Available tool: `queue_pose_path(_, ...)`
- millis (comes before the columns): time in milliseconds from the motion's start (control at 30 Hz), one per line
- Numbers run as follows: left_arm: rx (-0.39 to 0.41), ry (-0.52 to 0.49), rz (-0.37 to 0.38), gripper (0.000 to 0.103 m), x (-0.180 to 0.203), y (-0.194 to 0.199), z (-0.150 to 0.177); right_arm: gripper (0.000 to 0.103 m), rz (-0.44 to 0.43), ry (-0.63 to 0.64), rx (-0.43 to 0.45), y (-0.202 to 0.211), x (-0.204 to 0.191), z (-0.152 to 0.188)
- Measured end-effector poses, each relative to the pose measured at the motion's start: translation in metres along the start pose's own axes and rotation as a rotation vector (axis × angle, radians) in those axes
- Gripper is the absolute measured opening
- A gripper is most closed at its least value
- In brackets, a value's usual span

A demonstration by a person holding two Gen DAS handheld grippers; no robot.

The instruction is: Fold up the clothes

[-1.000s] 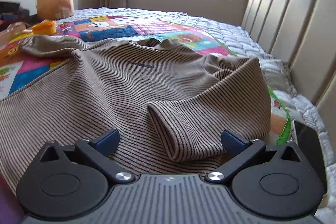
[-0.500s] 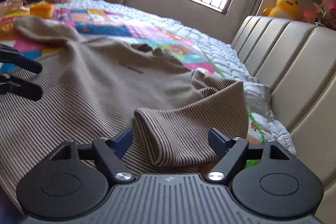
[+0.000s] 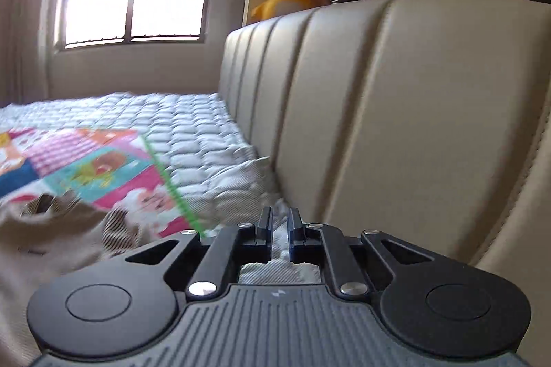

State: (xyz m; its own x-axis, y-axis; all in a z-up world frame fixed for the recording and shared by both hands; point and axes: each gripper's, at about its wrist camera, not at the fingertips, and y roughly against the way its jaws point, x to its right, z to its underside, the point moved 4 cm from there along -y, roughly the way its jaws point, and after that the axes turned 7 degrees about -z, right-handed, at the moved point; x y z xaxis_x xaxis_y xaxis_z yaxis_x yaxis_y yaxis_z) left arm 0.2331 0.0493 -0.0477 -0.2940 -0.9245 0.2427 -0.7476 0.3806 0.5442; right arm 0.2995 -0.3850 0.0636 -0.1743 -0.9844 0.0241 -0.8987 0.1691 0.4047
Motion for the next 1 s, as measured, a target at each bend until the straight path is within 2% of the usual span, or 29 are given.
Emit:
queue_pose_path(67,-0.004,0.024,0.012,0.103,-0.003,-0.001,0.000,0.010,-0.013,-0.030,0.005,-0.002,0.007,-0.003)
queue_pose_path(133,-0.004,0.054,0.029,0.103,-0.008,-0.002,-0.001,0.013,-0.112,-0.018,0.006,0.002,0.000,0.001)
queue_pose_path(167,-0.004,0.066,0.037,0.103,-0.010,-0.002,-0.001,0.030,-0.185,0.013,-0.007,0.007,-0.010,0.007)
queue_pose_path(200,-0.004,0.076,0.043,0.103,-0.011,-0.003,-0.001,0.053,-0.243,0.059,-0.021,0.015,-0.022,0.015)
queue_pose_path(233,-0.004,0.080,0.045,0.103,-0.012,-0.003,-0.001,0.061,-0.282,0.121,-0.036,0.026,-0.036,0.027)
queue_pose_path(267,-0.005,0.081,0.045,0.103,-0.012,-0.003,-0.001,0.064,-0.316,0.190,-0.056,0.037,-0.051,0.042)
queue_pose_path(333,-0.008,0.077,0.040,0.103,-0.011,-0.003,-0.001,0.064,-0.365,0.328,-0.099,0.057,-0.077,0.074)
queue_pose_path(400,-0.013,0.068,0.033,0.103,-0.009,-0.004,-0.001,0.064,-0.362,0.453,-0.151,0.072,-0.095,0.108)
queue_pose_path(500,-0.016,0.067,0.031,0.103,-0.009,-0.004,-0.001,0.064,-0.277,0.577,-0.189,0.081,-0.103,0.144)
queue_pose_path(567,-0.018,0.074,0.036,0.103,-0.009,-0.004,-0.001,0.064,-0.224,0.605,-0.190,0.077,-0.101,0.151)
queue_pose_path(633,-0.022,0.078,0.038,0.103,-0.010,-0.005,-0.001,0.064,-0.170,0.581,-0.158,0.069,-0.093,0.142)
queue_pose_path(700,-0.024,0.078,0.037,0.103,-0.009,-0.005,-0.001,0.061,-0.064,0.554,-0.080,0.057,-0.082,0.117)
queue_pose_path(800,-0.025,0.075,0.032,0.103,-0.009,-0.005,-0.001,0.060,0.126,0.401,0.022,0.037,-0.049,0.075)
queue_pose_path(867,-0.029,0.075,0.030,0.103,-0.009,-0.005,-0.001,0.060,0.205,0.248,0.049,0.030,-0.022,0.059)
queue_pose_path(900,-0.037,0.077,0.030,0.103,-0.009,-0.006,-0.001,0.061,0.220,0.165,0.053,0.029,-0.010,0.054)
queue_pose_path(933,-0.049,0.082,0.032,0.103,-0.010,-0.006,-0.002,0.062,0.188,0.082,0.055,0.031,-0.002,0.053)
queue_pose_path(967,-0.061,0.087,0.035,0.103,-0.010,-0.007,-0.003,0.070,0.130,0.001,0.060,0.035,0.005,0.055)
queue_pose_path(1000,-0.071,0.091,0.037,0.103,-0.010,-0.008,-0.004,0.084,0.056,-0.065,0.061,0.040,0.007,0.059)
